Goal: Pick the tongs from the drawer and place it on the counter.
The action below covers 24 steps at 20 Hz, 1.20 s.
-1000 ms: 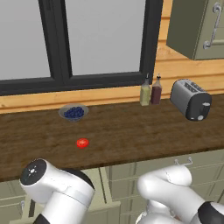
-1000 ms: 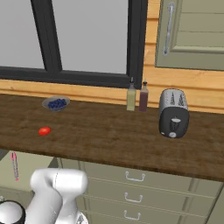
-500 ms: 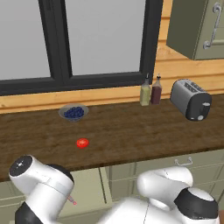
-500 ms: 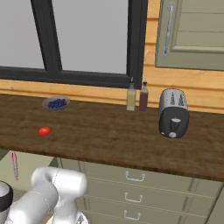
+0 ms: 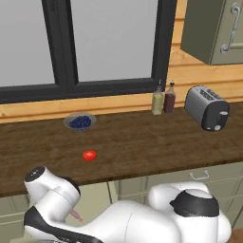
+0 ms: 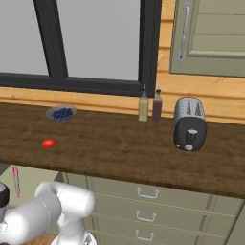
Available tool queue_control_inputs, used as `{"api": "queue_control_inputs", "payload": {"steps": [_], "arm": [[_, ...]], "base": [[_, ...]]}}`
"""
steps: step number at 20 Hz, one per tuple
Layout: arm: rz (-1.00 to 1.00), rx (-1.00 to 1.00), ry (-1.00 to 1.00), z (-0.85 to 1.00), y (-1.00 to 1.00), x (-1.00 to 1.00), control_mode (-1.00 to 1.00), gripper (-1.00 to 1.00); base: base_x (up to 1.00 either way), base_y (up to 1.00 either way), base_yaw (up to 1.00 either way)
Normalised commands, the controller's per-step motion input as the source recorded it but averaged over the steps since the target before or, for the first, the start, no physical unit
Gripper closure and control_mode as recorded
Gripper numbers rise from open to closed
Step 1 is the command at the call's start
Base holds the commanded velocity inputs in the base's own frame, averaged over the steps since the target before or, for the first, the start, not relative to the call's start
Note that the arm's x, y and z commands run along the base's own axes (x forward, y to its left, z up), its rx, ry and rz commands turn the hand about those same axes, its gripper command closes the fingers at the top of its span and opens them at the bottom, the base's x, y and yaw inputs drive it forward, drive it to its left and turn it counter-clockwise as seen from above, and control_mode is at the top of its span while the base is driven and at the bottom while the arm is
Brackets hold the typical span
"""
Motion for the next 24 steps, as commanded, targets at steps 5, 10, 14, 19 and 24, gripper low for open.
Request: {"api": "queue_control_inputs", "payload": {"steps": [5,10,14,19,24], "arm": [[0.12,0.0,0.05,-0.4,-0.14,0.26,-1.0,-1.0],[0.11,0.0,0.0,-0.59,-0.15,0.12,-1.0,-1.0],[0.11,0.0,0.01,-0.55,-0.27,0.01,-1.0,-1.0],[0.05,-0.05,0.14,-0.34,-0.86,-0.41,-1.0,-1.0],[0.02,-0.06,0.1,-0.18,-1.0,-0.98,-1.0,-1.0]], "base": [[0.0,0.0,0.0],[0.0,0.0,0.0],[0.0,0.0,0.0],[0.0,0.0,0.0],[0.0,0.0,0.0]]}}
